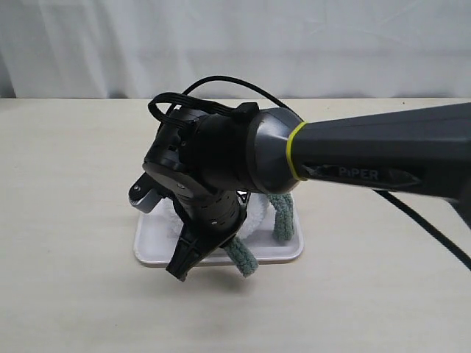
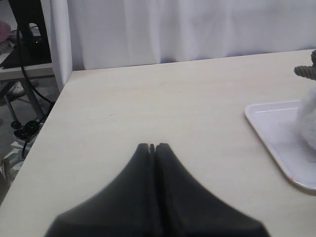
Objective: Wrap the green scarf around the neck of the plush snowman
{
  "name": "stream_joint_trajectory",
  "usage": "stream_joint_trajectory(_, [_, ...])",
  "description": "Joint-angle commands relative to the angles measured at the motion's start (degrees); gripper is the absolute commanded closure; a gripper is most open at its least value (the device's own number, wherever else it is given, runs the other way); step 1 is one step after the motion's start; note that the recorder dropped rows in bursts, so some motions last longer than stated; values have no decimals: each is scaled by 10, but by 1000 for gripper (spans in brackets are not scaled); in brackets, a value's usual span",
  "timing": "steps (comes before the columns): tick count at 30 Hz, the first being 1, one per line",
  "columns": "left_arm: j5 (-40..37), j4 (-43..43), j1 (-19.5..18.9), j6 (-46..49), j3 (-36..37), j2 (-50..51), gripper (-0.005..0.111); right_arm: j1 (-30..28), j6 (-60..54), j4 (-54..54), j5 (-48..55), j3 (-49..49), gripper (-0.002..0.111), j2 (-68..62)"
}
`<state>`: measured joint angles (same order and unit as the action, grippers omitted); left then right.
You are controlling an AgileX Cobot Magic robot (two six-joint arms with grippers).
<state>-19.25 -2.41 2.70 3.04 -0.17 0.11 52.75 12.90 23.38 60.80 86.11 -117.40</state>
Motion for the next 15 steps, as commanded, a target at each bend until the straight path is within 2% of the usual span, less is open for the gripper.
stream_joint_trajectory(1, [7, 1, 4, -1, 2, -1, 107, 1, -2, 0, -17, -2, 104, 2])
stream_joint_trajectory(4, [7, 1, 4, -1, 2, -1, 107, 1, -18, 0, -18, -2, 103, 2])
stream_joint_trajectory(6, [7, 1, 4, -1, 2, -1, 107, 1, -18, -1, -18, -2, 94, 5])
stream_joint_trajectory(11, [7, 1, 4, -1, 2, -1, 107, 1, -18, -1, 11, -2, 55, 36])
stream_joint_trajectory(15, [7, 1, 4, -1, 2, -1, 107, 1, -18, 0, 33, -2, 45, 64])
